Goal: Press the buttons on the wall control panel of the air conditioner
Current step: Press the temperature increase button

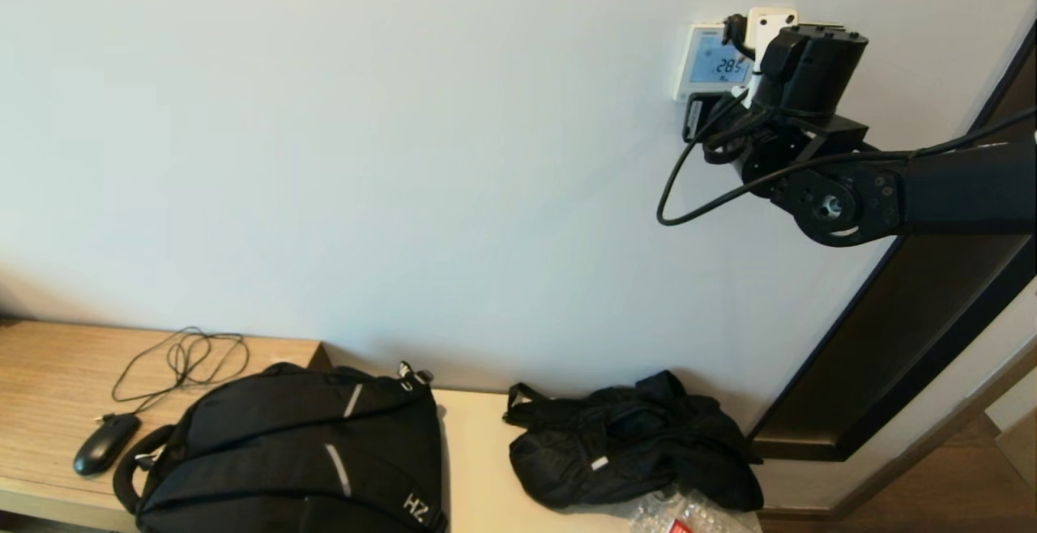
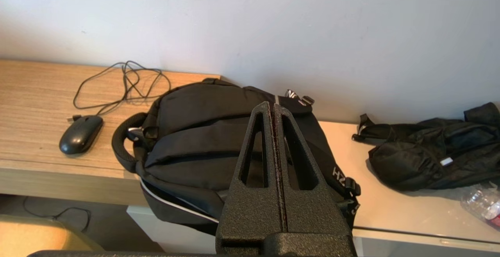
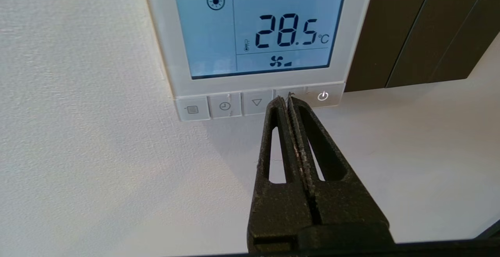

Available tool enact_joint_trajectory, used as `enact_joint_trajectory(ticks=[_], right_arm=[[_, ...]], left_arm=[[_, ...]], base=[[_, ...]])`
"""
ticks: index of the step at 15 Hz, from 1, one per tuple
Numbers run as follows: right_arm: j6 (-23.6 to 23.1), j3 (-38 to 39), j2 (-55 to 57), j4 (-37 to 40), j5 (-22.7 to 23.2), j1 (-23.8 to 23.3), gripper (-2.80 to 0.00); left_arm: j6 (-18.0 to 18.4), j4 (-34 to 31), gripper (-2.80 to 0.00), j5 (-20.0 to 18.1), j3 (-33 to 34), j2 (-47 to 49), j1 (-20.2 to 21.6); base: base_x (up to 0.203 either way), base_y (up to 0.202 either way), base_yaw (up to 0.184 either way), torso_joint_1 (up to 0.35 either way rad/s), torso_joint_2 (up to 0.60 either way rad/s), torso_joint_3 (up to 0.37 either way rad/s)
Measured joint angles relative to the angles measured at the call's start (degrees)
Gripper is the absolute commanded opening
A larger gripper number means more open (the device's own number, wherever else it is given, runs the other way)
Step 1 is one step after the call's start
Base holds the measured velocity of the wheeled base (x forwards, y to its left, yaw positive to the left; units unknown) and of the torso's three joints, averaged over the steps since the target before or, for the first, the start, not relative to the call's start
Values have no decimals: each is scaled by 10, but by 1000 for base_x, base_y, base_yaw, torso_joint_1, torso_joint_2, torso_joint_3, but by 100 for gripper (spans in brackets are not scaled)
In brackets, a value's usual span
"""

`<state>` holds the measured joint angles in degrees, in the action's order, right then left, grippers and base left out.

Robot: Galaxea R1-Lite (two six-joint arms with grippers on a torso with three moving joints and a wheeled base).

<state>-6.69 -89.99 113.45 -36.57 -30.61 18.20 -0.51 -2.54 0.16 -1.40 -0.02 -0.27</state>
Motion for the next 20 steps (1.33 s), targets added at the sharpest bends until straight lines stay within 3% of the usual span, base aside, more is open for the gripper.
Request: enact_joint_trajectory(ticks=[13,20], right_arm=[[-1,-8,12,-4,-1,1,-280],[0,86,-90,-6,-1,9,-280]], left_arm=[[0,0,-280,0,0,0,0],[0,0,-280,0,0,0,0]], base=[[0,0,0,0,0,0],[0,0,0,0,0,0]])
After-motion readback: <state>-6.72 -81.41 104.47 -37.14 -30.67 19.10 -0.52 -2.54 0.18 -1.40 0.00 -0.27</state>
